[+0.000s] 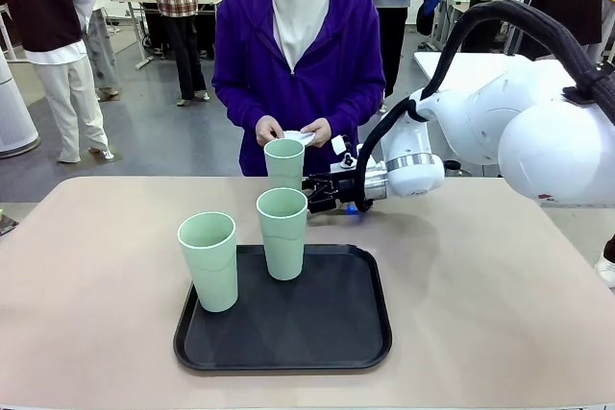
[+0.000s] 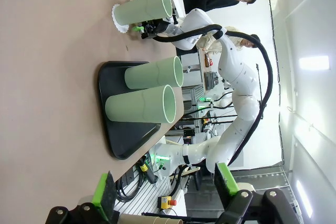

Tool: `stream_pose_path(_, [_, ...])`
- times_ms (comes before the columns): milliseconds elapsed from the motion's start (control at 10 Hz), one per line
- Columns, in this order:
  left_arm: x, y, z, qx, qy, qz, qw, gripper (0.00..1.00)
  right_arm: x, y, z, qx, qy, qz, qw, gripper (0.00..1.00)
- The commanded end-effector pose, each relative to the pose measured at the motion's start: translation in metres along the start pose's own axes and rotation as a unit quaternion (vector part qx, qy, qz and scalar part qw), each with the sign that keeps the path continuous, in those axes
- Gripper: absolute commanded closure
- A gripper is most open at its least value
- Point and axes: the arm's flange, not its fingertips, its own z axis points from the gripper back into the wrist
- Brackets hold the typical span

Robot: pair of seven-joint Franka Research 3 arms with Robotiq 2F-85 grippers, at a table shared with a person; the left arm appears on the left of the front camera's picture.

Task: Place coasters on the table and set cups on them.
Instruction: Pick up one Reusable plastic cup and place it on a coaster set by the human.

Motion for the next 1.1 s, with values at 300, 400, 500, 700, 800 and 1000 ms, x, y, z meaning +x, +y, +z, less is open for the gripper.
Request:
stream_pose_path(300, [-0.001,0.0,0.003,-0.005,0.0,-0.007,1.0,0.0,0.012,0.001,0.034,-0.031,0.033,-0.001,0.999,0.0])
stream_pose_path(400, [-0.001,0.0,0.003,-0.005,0.0,-0.007,1.0,0.0,0.015,0.007,0.049,-0.041,0.038,-0.002,0.998,0.0])
stream_pose_path(500, [-0.001,0.0,0.003,-0.005,0.0,-0.007,1.0,0.0,0.02,0.013,0.065,-0.053,0.042,-0.001,0.998,0.0])
stream_pose_path(700, [-0.001,0.0,0.003,-0.005,0.0,-0.007,1.0,0.0,0.037,0.035,0.099,-0.082,0.067,-0.001,0.994,0.0])
stream_pose_path(800, [-0.001,0.0,0.003,-0.005,0.0,-0.007,1.0,0.0,0.052,0.05,0.112,-0.1,0.099,-0.008,0.99,0.0])
stream_pose_path(1000, [-0.001,0.0,0.003,-0.005,0.0,-0.007,1.0,0.0,0.088,0.094,0.129,-0.118,0.192,-0.082,0.971,0.0])
